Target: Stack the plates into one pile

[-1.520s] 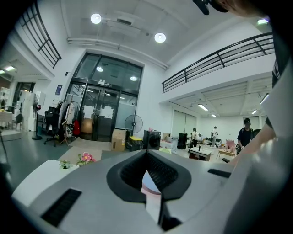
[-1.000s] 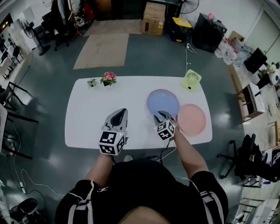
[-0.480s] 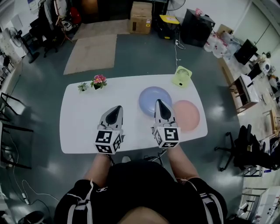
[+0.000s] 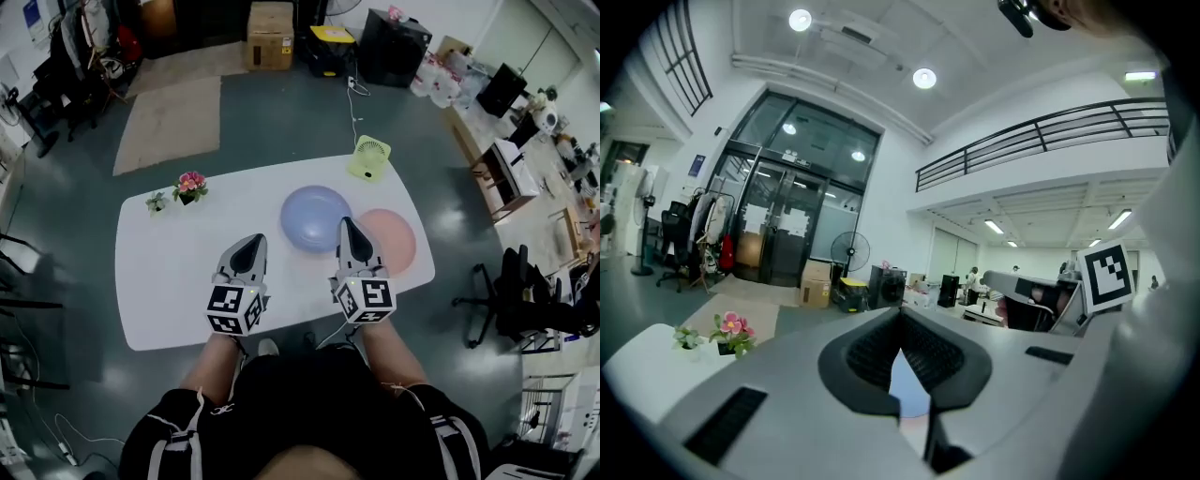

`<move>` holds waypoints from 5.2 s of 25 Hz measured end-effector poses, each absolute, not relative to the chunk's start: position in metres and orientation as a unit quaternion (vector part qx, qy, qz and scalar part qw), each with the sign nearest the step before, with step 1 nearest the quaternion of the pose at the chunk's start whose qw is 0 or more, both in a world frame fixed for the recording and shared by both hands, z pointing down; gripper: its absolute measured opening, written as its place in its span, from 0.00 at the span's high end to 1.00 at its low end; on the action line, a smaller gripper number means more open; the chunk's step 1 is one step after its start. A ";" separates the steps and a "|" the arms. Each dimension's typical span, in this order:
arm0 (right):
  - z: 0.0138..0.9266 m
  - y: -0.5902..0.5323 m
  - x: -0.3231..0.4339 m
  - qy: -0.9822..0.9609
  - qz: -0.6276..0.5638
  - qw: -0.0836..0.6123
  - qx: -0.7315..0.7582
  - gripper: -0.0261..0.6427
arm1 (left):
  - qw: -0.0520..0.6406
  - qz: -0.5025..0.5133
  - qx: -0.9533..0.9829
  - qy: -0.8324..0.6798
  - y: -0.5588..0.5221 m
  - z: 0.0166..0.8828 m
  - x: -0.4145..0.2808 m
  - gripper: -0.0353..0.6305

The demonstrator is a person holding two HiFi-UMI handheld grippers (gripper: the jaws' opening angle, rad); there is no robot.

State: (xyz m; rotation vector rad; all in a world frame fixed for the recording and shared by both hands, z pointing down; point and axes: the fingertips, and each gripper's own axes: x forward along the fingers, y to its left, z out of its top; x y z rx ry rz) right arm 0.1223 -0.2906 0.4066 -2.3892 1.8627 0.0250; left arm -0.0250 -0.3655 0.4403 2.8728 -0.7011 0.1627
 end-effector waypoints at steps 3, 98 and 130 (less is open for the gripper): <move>0.408 -0.272 0.157 0.601 0.011 0.059 -0.797 0.94 | 0.082 0.056 0.969 -0.224 -0.347 0.439 0.008 0.93; 0.673 -0.211 0.404 0.485 -0.628 0.231 -0.563 0.88 | 0.100 0.059 0.849 -0.515 -0.120 0.485 0.142 0.93; 0.706 -0.287 0.370 0.566 -0.464 -0.032 -0.681 0.75 | 0.071 0.049 0.825 -0.559 -0.167 0.462 0.059 0.93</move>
